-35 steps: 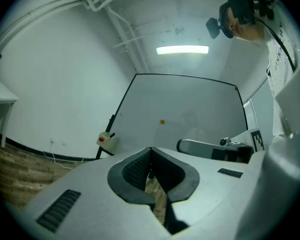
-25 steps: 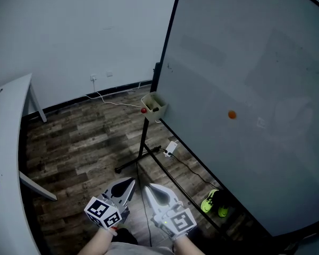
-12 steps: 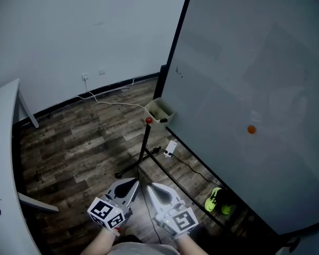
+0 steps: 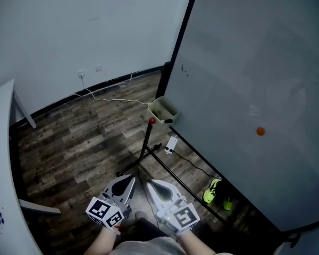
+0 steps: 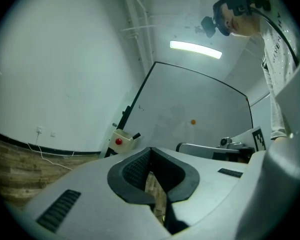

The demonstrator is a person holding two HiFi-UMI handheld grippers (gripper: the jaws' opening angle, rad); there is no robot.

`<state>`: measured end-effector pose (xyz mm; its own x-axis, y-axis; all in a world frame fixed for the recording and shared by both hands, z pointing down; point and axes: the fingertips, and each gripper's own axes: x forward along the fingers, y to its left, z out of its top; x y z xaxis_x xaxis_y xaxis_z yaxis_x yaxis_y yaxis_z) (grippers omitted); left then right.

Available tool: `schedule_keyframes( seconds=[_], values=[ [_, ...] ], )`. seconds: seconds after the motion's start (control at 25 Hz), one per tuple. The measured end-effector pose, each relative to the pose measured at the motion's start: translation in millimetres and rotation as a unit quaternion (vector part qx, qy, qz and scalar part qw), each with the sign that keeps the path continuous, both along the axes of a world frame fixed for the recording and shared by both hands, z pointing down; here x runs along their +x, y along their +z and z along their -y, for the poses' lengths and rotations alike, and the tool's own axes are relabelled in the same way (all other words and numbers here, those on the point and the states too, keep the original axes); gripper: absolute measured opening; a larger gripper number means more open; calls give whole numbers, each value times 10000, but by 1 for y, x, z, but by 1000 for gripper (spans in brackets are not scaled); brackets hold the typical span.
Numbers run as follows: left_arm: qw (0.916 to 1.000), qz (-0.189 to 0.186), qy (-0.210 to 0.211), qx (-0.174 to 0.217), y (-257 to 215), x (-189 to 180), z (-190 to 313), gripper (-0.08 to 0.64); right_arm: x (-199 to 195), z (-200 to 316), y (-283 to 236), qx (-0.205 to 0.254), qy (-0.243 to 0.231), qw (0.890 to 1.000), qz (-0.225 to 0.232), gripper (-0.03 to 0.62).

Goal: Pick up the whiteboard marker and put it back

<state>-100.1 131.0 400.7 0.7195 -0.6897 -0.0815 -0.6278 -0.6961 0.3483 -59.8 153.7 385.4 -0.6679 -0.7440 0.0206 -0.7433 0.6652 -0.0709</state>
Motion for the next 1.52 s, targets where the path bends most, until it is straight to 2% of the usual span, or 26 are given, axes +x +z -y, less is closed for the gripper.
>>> schedule_keyframes(
  seconds=[0.16, 0.52, 1.08, 1.52],
  values=[
    [9999, 30, -95, -12, 3, -4, 17, 15, -2, 20, -9, 145, -62, 9999, 67, 18],
    [9998, 166, -14, 80, -2, 24, 78, 15, 10, 79, -10, 560, -161, 9982, -157, 18],
    [9996, 183, 166, 99, 4, 67, 169, 15, 54, 167, 0, 478, 90, 9987, -179, 20],
    [9996, 218, 194, -64, 16, 94, 204, 15, 93, 203, 11, 314, 256, 9990, -165, 20]
  ],
)
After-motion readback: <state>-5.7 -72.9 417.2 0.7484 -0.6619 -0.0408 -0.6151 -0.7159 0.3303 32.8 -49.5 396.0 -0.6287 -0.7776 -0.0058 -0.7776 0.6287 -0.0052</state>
